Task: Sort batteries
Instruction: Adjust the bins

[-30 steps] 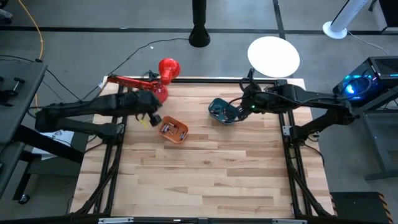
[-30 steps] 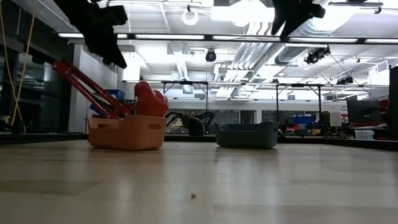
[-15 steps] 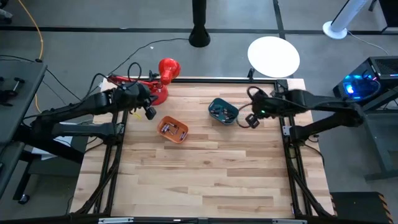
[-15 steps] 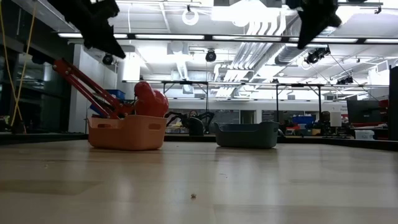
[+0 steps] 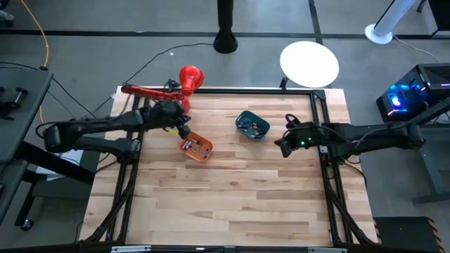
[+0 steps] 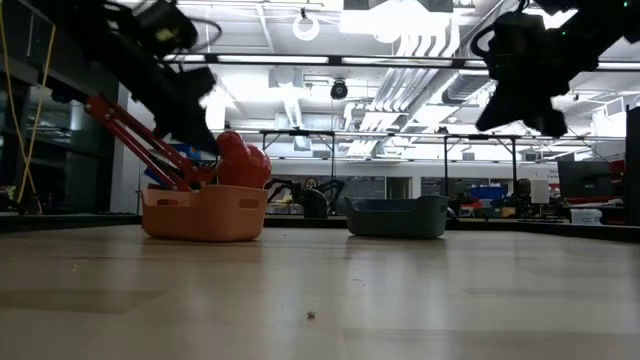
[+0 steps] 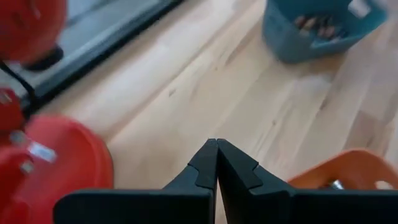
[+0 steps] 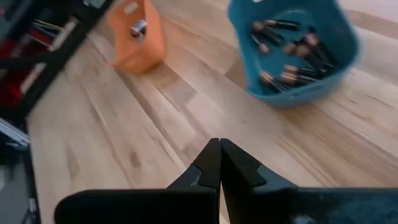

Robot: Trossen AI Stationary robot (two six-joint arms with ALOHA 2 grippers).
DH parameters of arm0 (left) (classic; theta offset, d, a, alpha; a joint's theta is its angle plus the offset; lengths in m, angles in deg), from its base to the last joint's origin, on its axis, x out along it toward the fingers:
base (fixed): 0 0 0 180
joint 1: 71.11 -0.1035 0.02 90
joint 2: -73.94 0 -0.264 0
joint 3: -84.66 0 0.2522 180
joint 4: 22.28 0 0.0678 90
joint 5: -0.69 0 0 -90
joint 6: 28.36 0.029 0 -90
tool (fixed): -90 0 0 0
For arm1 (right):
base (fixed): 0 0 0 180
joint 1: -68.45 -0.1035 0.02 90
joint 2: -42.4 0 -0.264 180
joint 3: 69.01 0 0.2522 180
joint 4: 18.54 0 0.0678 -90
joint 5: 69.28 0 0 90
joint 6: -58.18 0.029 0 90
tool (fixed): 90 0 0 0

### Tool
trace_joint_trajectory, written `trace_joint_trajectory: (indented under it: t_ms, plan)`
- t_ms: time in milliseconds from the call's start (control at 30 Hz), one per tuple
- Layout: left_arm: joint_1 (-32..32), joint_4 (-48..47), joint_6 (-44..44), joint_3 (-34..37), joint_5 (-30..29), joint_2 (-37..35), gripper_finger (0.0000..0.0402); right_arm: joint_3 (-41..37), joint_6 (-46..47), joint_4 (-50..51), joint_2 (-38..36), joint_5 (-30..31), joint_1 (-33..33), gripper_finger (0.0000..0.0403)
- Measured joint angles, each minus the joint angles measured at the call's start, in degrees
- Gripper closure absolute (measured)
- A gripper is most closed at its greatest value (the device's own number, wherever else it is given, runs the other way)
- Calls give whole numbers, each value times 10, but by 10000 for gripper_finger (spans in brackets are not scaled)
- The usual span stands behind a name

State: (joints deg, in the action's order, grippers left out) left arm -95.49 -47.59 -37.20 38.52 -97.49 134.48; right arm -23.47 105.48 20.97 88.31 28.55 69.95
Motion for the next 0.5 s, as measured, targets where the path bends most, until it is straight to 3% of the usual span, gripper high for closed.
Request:
trace_joint_trajectory:
  t_ms: [133,367,500]
  plan:
    - [4,16,3,0,-1,54,401,-23,-11,-67,9,7,0,403]
    - [5,25,1,0,-1,120,401,-17,-11,-86,-1,-23,-2,403]
    - [9,30,0,0,35,153,401,-13,-22,-112,-16,-19,-13,403]
